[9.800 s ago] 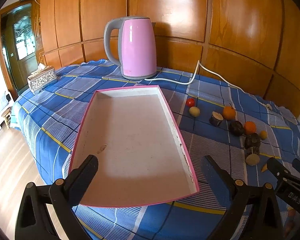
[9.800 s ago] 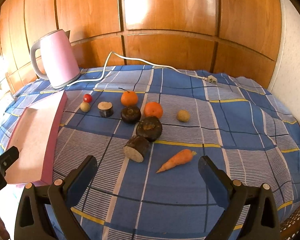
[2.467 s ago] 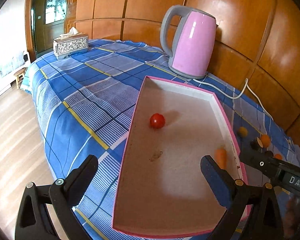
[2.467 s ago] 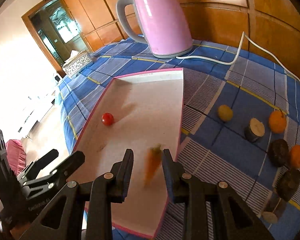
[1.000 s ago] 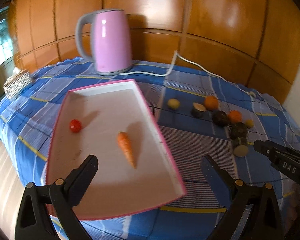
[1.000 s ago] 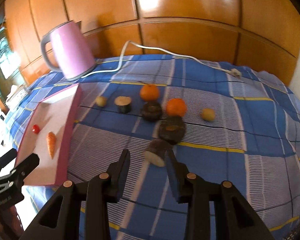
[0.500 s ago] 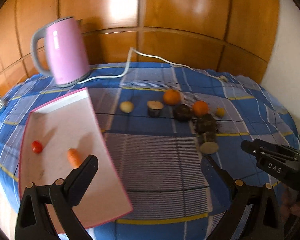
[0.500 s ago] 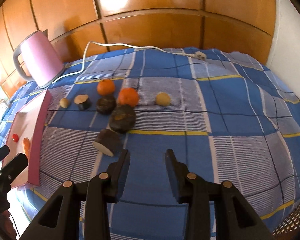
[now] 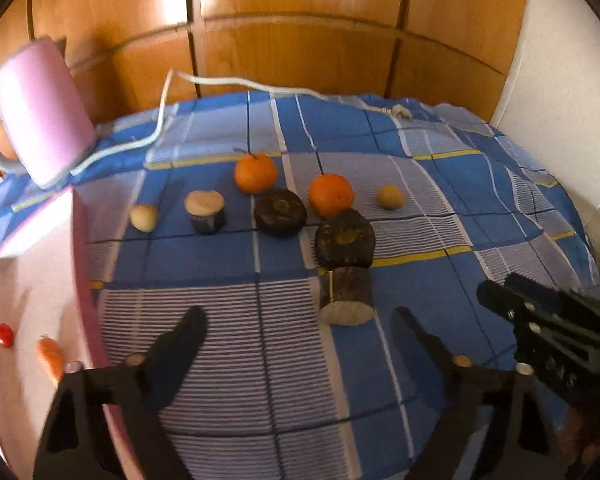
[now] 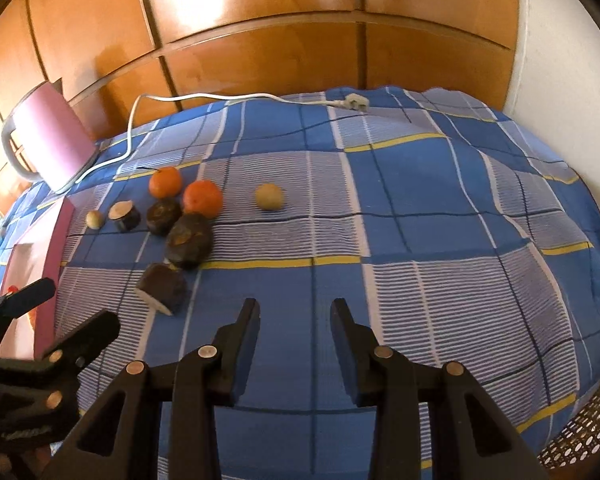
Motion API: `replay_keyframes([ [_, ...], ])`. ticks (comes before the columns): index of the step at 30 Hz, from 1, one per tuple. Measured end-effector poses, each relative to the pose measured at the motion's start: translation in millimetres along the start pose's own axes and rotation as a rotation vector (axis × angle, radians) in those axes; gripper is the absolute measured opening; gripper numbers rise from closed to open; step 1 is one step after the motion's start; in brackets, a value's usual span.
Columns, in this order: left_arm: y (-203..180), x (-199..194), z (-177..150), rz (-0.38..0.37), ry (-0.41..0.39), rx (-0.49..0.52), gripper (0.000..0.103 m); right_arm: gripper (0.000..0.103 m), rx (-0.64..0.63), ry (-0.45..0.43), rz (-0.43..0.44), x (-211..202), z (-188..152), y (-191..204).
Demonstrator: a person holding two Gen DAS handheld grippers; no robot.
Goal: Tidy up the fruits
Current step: 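Reach the left tool to the dark brown root slice and grasp it, then lift the dark slice with the left tool over the tray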
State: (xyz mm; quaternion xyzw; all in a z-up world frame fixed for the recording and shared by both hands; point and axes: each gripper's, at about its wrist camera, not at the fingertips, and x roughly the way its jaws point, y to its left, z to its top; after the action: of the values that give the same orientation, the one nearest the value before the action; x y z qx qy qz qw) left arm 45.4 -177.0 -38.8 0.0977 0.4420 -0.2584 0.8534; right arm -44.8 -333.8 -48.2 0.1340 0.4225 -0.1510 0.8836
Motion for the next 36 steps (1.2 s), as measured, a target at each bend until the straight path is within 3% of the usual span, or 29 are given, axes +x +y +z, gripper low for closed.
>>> replay_keyframes([
  [6,-11.4,20.8,7.0,-0.021,0.033,-0.003,0.087,0.037,0.028,0.018,-0.006,3.9,-1.3,-11.5],
  [8,-14.9,29.6,7.7,-0.029,0.049,0.008,0.076,0.037,0.029,0.019,-0.007,5.0,-0.7,-12.8],
  [10,-14.6,41.9,5.1,-0.063,0.098,0.001,0.047,0.037,0.032,0.023,-0.005,6.1,-0.7,-13.9],
  [11,-13.5,41.7,4.2,-0.069,0.088,-0.003,0.045,0.037,0.031,0.024,-0.006,6.4,-1.0,-14.2],
  [12,-12.3,37.8,3.2,-0.083,0.07,-0.003,0.036,0.037,0.032,0.025,-0.006,6.8,-1.4,-14.7],
  [14,-6.5,30.3,0.3,-0.115,0.063,-0.022,0.036,0.037,0.036,0.027,-0.006,7.9,-1.5,-15.9],
  [27,25.6,-10.6,-28.2,-0.121,0.004,-0.093,0.036,0.037,0.057,0.055,0.07,23.5,7.7,-12.5],
  [36,66.2,-48.3,-22.1,-0.14,-0.086,-0.214,0.036,0.037,0.046,0.028,0.093,40.5,51.5,-3.8],
])
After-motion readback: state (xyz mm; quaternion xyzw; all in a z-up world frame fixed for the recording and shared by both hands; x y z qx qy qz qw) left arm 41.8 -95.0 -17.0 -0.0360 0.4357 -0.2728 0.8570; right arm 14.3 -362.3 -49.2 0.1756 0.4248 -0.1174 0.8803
